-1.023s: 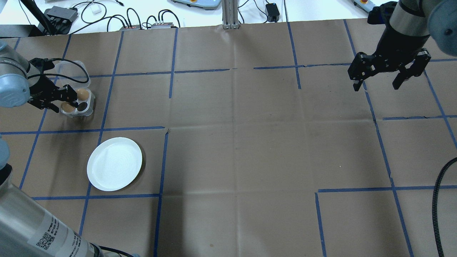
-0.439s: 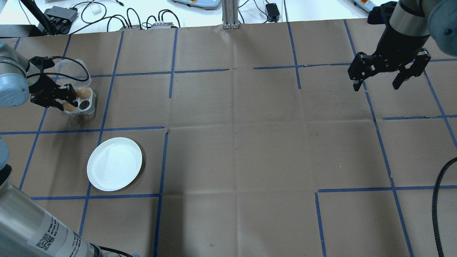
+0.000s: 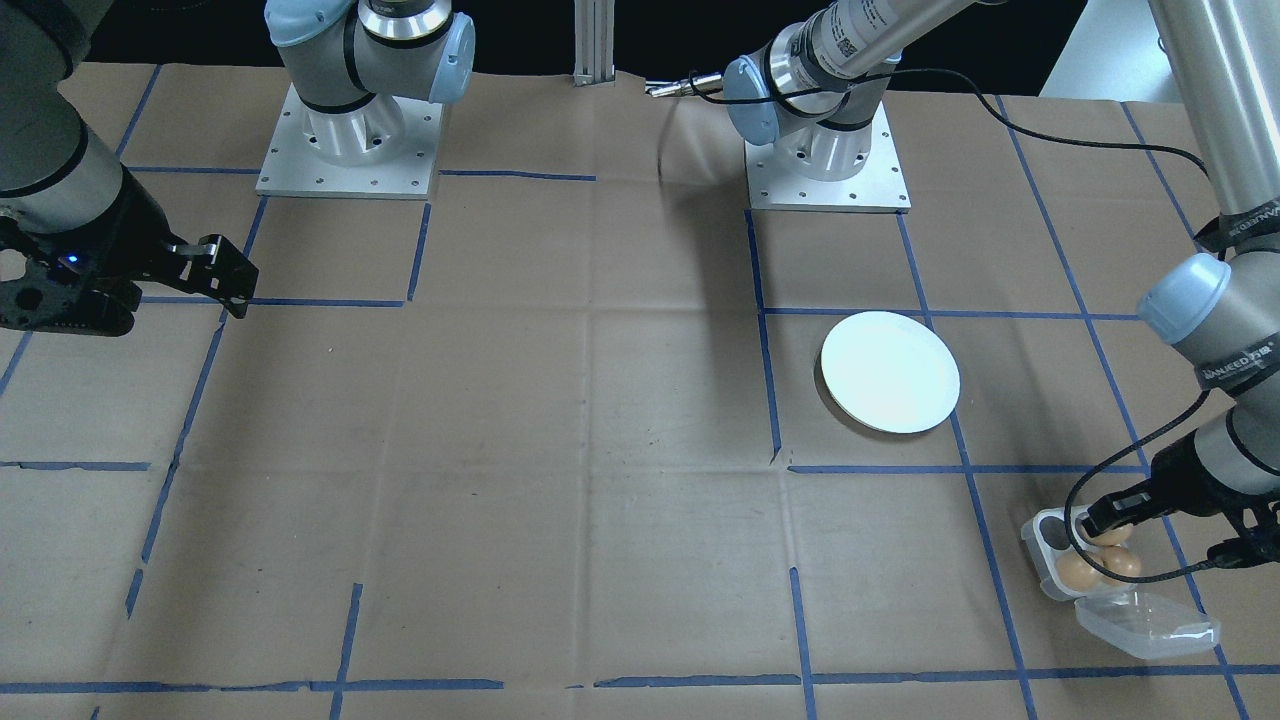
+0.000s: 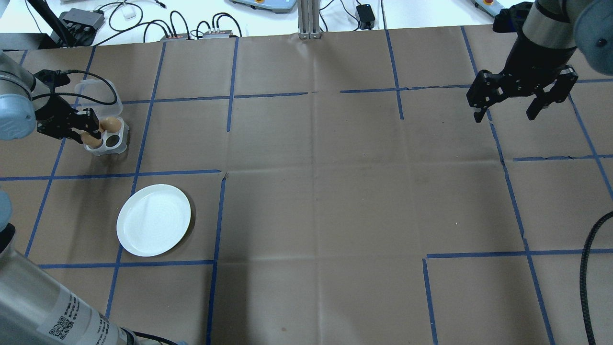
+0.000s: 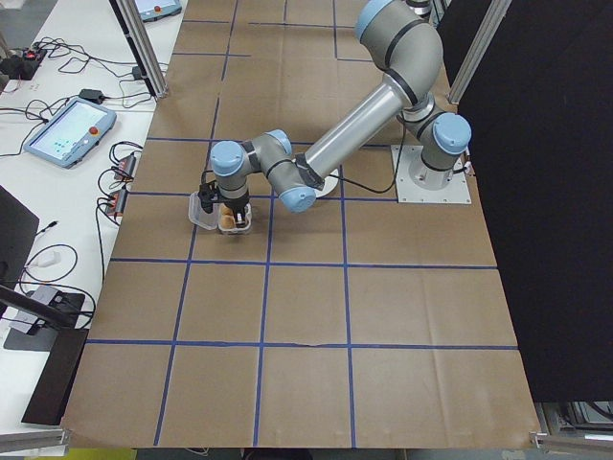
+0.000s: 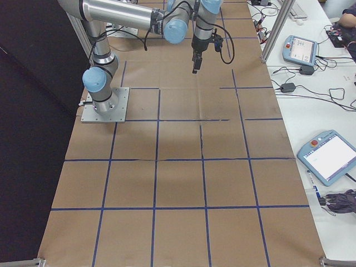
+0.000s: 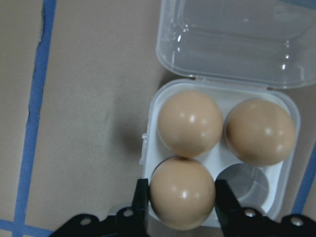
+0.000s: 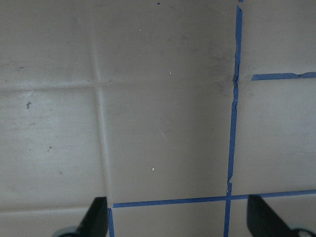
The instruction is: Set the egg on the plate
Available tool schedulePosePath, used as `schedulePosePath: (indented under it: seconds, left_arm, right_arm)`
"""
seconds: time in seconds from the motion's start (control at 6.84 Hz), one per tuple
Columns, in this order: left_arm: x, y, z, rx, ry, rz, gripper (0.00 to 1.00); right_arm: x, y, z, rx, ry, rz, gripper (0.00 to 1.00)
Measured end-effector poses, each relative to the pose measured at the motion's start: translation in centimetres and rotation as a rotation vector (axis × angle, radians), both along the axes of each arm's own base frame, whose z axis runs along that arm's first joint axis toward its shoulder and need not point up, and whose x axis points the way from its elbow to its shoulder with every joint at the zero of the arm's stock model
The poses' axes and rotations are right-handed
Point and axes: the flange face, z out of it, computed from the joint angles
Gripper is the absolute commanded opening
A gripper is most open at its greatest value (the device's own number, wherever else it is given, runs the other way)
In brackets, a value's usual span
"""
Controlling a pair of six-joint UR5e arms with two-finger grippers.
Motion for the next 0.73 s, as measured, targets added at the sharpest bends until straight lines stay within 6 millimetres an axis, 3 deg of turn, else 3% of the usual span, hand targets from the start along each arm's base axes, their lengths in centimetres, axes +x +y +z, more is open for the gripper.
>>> schedulePosePath:
  seconds: [0.29,0.44,0.73]
  left_arm:
    - [-0.6,0.3,1.5,-0.010,-0.012,-0.010,0.09]
    - [-2.0,0.9,2.7,-0.009,-0.012,-0.021,0.09]
    - [-7.5,3.5,3.4,0.050,0.029,-0.050,0.09]
  right_arm:
    - [0.0,0.0,0.0,0.000,0.000,0.000,1.00]
    - [0.0,0.0,0.0,0.000,0.000,0.000,1.00]
    - [0.0,0.0,0.0,0.000,0.000,0.000,1.00]
